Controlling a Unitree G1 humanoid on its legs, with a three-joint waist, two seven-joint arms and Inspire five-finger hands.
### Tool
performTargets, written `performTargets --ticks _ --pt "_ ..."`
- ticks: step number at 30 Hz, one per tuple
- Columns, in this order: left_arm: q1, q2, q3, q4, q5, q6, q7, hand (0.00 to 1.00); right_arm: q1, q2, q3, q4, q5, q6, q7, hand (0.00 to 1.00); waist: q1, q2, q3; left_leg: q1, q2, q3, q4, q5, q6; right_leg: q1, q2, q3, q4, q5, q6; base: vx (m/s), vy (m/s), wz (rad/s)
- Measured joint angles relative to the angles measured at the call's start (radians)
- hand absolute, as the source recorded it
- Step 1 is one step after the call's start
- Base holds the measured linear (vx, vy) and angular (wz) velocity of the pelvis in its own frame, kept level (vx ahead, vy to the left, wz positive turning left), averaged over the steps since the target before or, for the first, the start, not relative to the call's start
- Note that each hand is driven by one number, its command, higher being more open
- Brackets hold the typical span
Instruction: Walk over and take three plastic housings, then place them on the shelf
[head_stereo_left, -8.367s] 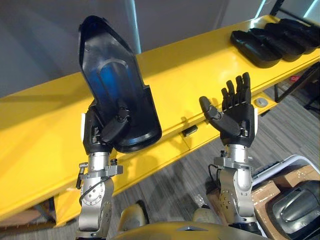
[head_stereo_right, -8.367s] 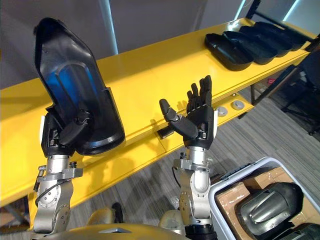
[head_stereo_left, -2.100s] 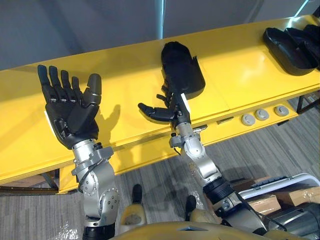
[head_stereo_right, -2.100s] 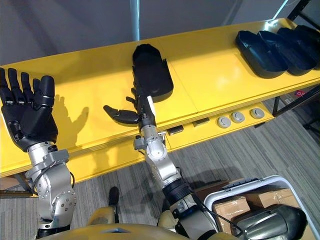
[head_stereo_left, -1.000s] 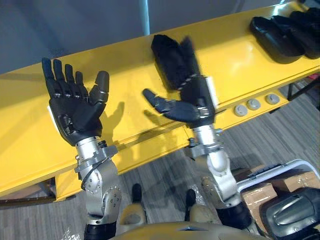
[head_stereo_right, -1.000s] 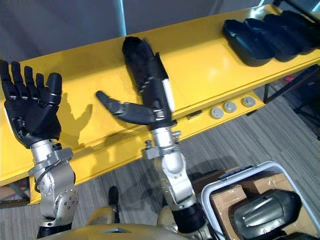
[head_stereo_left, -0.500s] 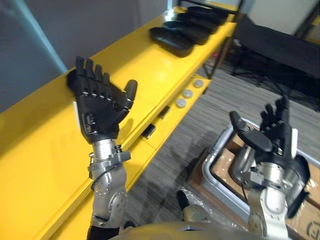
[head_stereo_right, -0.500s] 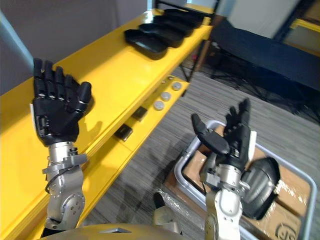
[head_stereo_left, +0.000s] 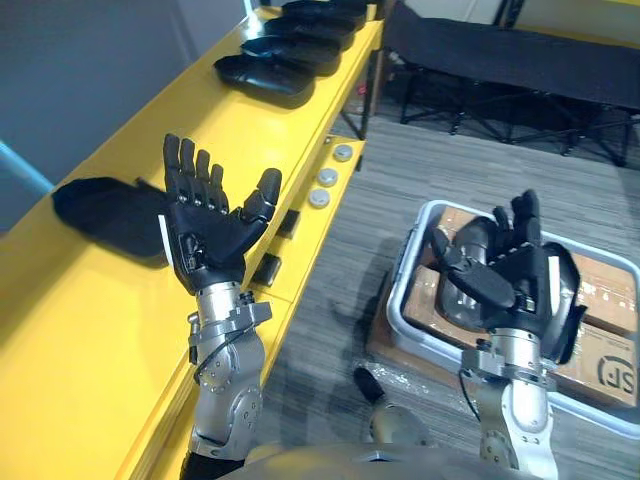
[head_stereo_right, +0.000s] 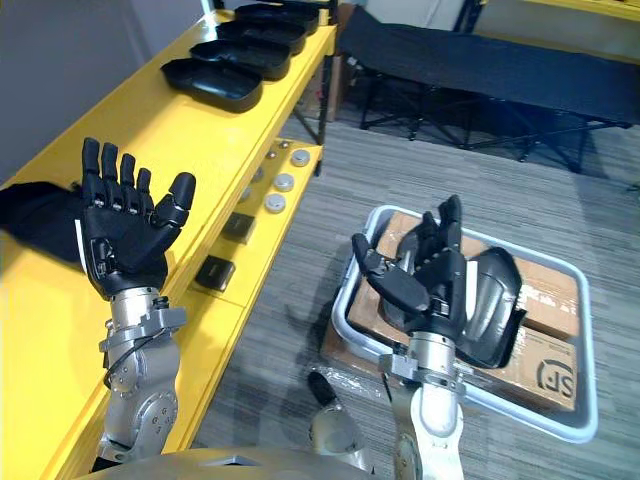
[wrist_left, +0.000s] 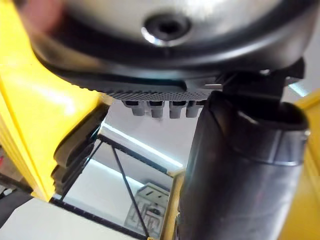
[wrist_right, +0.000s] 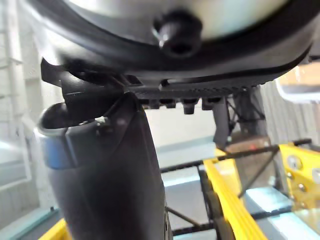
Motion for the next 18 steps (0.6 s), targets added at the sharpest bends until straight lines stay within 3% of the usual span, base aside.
performTargets --ticks 3,6,7,8,10,11,12,14,15,16,18 --pt "-0.003 0.001 -0.002 -0.023 0.000 0.000 -0.015 1.00 0.004 0.026 0.015 0.000 0.003 0.001 -0.011 1.00 0.014 -0.003 0.026 -0.031 0.003 0.004 0.071 -0.026 0.007 -0.026 0.008 -0.005 0.051 0.001 0.002 -0.10 0.059 -0.07" --pt "-0.004 0.006 -0.014 -0.044 0.002 -0.002 -0.024 1.00 0.025 0.041 0.016 0.000 0.066 -0.024 0.030 1.00 0.020 -0.022 0.058 -0.045 0.011 0.043 0.152 -0.056 0.032 -0.029 -0.001 -0.010 0.064 0.025 0.043 -0.27 0.070 -0.48" --pt "-0.009 0.003 -0.008 -0.053 0.005 -0.001 -0.024 1.00 0.005 0.043 0.025 0.005 0.091 -0.040 0.071 1.00 0.041 -0.014 0.069 -0.062 0.035 0.102 0.147 -0.026 0.053 -0.066 -0.003 -0.086 0.122 0.024 0.016 -0.31 0.002 -0.61" --pt "-0.014 -0.002 -0.002 -0.053 0.005 0.002 -0.022 1.00 -0.015 0.040 0.027 0.013 0.091 -0.049 0.079 1.00 0.044 -0.023 0.067 -0.066 0.039 0.114 0.139 -0.012 0.055 -0.092 -0.006 -0.136 0.221 -0.036 -0.024 -0.20 -0.010 -0.58" --pt "-0.015 -0.002 0.013 -0.052 0.004 0.004 -0.022 1.00 -0.087 0.022 0.042 0.046 0.087 -0.067 0.087 1.00 0.060 -0.024 0.068 -0.058 0.043 0.129 0.095 0.036 0.053 -0.123 -0.039 -0.226 0.434 -0.155 -0.068 -0.10 -0.037 -0.20" --pt "-0.016 -0.001 0.031 -0.048 0.000 0.004 -0.046 1.00 -0.152 -0.003 0.067 0.083 0.080 -0.087 0.068 1.00 0.073 -0.024 0.067 -0.055 0.052 0.131 0.057 0.077 0.046 -0.129 -0.078 -0.272 0.584 -0.215 -0.112 -0.16 -0.170 -0.17" --pt "-0.016 0.000 0.058 -0.038 0.000 0.002 -0.073 1.00 -0.201 -0.022 0.100 0.124 0.071 -0.096 0.043 1.00 0.095 -0.025 0.066 -0.057 0.074 0.129 0.012 0.122 0.026 -0.124 -0.116 -0.298 0.715 -0.247 -0.126 -0.14 -0.230 -0.12" --pt "-0.015 0.006 0.093 -0.011 -0.015 -0.001 -0.114 1.00 -0.257 -0.024 0.148 0.187 0.062 -0.095 0.009 1.00 0.105 -0.032 0.062 -0.067 0.105 0.108 -0.056 0.195 -0.020 -0.080 -0.165 -0.297 0.776 -0.248 -0.125 -0.19 -0.450 0.01" --pt "-0.014 0.019 0.094 0.009 -0.052 0.000 -0.140 1.00 -0.264 -0.011 0.158 0.216 0.030 -0.090 -0.010 1.00 0.106 -0.056 0.049 -0.080 0.109 0.091 -0.094 0.239 -0.050 -0.032 -0.202 -0.290 0.707 -0.165 -0.126 -0.16 -0.421 0.10" --pt "-0.015 0.032 0.095 0.019 -0.071 0.001 -0.156 1.00 -0.267 -0.006 0.158 0.230 0.024 -0.089 -0.017 1.00 0.106 -0.066 0.044 -0.092 0.109 0.081 -0.102 0.254 -0.068 -0.012 -0.197 -0.283 0.656 -0.200 -0.074 -0.16 -0.471 -0.19" --pt "-0.014 0.018 0.075 0.072 -0.163 0.020 -0.182 1.00 -0.280 -0.028 0.113 0.290 -0.012 -0.052 -0.037 1.00 0.125 -0.027 0.035 -0.076 0.175 0.047 -0.191 0.315 -0.065 -0.006 -0.149 -0.341 0.507 -0.267 -0.071 -0.14 -0.491 -0.93"
